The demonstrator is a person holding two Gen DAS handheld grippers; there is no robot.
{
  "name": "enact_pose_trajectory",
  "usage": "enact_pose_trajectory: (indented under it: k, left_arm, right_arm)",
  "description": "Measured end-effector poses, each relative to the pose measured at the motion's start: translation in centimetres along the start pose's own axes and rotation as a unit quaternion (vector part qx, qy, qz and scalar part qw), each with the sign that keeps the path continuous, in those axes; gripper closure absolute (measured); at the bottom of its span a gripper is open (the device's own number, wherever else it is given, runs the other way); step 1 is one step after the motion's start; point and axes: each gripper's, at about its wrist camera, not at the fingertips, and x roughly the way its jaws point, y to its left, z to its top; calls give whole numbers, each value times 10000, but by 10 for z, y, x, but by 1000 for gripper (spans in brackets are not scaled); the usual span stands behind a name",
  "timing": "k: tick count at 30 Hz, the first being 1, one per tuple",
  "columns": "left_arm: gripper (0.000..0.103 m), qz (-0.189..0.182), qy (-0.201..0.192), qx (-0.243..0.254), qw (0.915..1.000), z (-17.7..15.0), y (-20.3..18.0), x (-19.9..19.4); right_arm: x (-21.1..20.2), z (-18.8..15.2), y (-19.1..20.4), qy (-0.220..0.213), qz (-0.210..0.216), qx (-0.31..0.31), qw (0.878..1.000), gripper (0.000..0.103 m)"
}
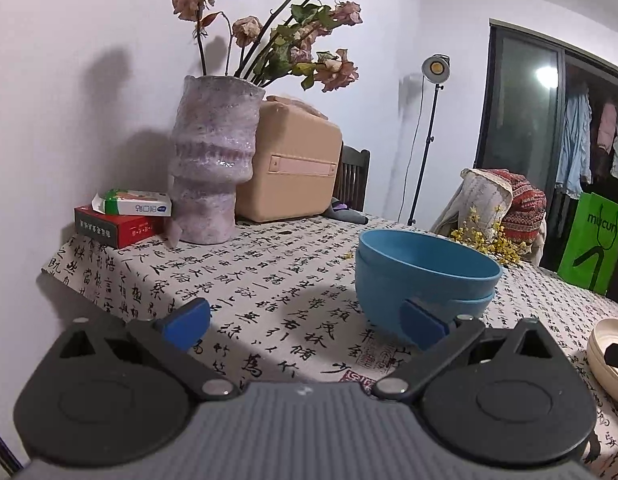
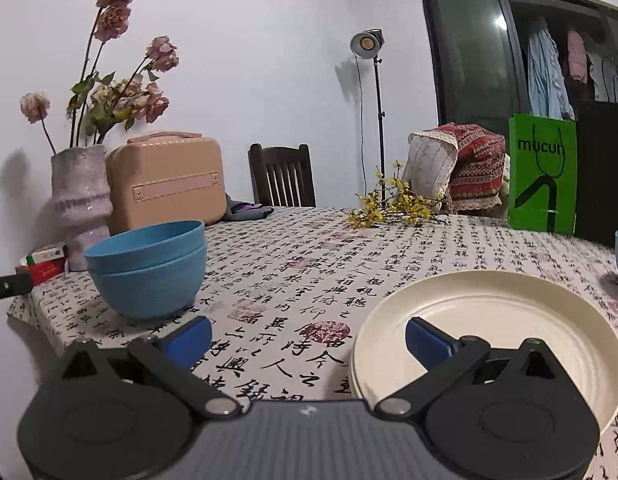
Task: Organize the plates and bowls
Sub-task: 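Move both open grippers past the cream plates toward the last blue bowl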
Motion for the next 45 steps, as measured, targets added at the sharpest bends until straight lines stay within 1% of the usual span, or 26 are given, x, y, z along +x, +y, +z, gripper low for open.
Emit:
enact_pose_trajectory:
  k: [6, 13, 21, 25, 30, 37, 45]
  left_arm:
    - [0, -35, 30, 31, 10000, -1, -3, -2]
    - [0, -197, 21, 65, 9998, -1, -11, -5]
    - [0, -596, 11, 135, 9981, -3, -32, -6]
    - [0, -826, -25, 231, 9963, -3, -45, -8]
    - [0, -1148, -95, 390, 9926, -3, -63, -10]
    - [0, -1525, -55, 492, 9871, -6, -85, -8]
    - [0, -1922, 37, 599, 9795, -11, -111, -1]
  right_arm:
    - [0, -3, 3, 47, 42, 27, 10000, 0]
    - [-8, -3, -2, 3, -66, 82, 9999, 0]
    - [-18, -7, -13, 25, -236, 183, 9996, 0]
    - [-25, -7, -17, -48, -308, 199, 9993, 0]
    - [-36, -9, -24, -173, -452, 190, 9986, 0]
    - [-51, -10, -37, -219, -681, 256, 9971, 0]
    - [-64, -13, -53, -220, -1126, 307, 9929, 0]
